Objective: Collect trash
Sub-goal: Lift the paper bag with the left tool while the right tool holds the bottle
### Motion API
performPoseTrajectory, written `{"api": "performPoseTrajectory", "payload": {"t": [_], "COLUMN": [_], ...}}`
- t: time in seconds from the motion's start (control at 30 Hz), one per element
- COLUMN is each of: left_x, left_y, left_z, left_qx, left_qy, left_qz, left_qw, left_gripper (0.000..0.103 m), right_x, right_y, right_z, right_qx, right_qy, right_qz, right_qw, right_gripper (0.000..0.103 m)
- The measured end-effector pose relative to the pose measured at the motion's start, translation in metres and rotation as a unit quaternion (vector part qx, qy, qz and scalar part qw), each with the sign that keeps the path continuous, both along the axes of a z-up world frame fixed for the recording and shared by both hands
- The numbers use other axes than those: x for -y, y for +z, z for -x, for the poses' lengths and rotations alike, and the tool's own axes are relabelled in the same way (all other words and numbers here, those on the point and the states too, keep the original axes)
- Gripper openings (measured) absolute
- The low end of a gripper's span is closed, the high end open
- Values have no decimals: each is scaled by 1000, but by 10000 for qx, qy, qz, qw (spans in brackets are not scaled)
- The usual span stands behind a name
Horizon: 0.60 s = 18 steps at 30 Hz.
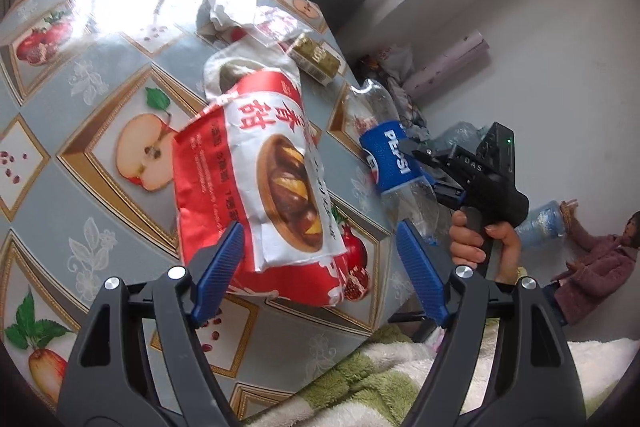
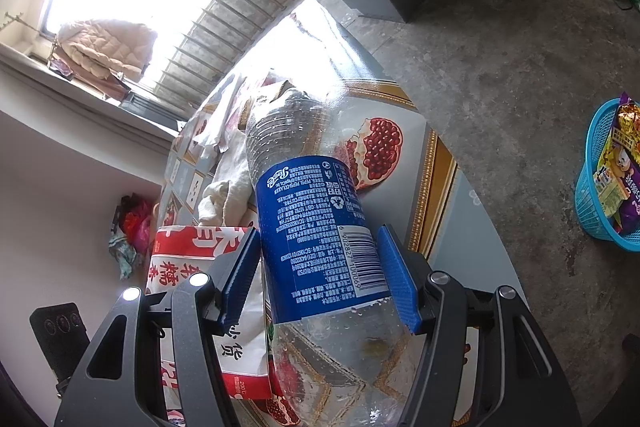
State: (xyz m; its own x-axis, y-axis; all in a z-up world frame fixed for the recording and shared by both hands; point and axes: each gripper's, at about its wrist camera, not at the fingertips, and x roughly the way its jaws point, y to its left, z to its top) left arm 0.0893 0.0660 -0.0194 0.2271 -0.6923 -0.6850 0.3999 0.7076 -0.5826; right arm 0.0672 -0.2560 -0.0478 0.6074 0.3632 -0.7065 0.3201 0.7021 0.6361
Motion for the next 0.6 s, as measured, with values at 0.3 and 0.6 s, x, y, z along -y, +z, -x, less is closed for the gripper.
{"api": "performPoseTrajectory", "payload": {"t": [0.3, 0.6], "left_x": [-3, 2], "left_y": [-2, -3], "left_z": [-11, -17], "left_qx": [72, 90], "left_qy": [177, 215], "left_qz": [-118, -193], "left_qw": [9997, 9995], "left_gripper": [73, 73], "right_x": [6, -10], "right_y": [1, 1], "right_z": [3, 0], "right_qx": [-176, -302], "right_qy": [5, 280], "right_qz": [24, 295], "right_qw": [9998, 9987], "right_gripper": [61, 65]}}
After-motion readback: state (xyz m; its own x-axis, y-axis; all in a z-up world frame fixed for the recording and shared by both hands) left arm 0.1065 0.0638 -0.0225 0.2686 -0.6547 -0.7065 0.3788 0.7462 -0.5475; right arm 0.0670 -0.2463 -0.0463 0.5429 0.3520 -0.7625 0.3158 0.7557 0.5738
